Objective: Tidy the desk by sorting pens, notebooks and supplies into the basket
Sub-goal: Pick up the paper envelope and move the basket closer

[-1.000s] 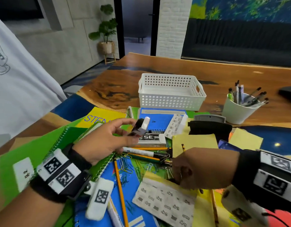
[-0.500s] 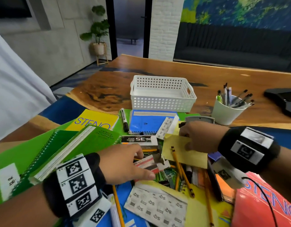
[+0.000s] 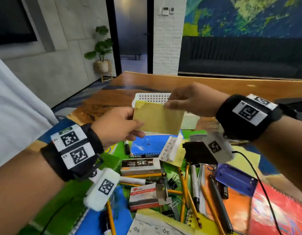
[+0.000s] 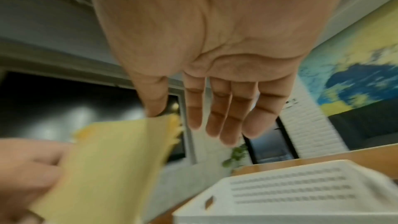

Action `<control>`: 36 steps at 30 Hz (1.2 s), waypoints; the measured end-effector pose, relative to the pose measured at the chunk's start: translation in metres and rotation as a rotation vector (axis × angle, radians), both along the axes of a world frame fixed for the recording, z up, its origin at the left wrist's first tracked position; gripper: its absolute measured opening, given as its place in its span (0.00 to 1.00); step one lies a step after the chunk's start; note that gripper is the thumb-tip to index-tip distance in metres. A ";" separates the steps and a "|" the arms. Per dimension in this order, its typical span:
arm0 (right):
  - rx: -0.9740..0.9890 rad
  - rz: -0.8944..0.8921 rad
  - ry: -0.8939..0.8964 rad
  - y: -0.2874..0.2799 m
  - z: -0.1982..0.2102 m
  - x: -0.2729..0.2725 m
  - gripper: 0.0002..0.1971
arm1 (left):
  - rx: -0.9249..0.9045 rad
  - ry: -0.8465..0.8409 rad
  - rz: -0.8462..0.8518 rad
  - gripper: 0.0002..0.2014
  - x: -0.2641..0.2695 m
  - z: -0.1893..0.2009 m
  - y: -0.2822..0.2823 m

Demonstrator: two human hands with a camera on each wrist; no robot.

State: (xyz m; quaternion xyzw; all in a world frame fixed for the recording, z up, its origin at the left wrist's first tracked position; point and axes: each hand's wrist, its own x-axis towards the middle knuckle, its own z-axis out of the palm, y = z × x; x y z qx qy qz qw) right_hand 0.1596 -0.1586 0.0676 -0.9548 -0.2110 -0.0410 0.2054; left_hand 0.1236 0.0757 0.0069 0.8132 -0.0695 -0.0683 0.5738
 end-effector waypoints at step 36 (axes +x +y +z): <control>-0.237 -0.079 0.343 -0.110 -0.083 0.079 0.27 | 1.290 0.063 -0.376 0.55 0.167 -0.036 -0.038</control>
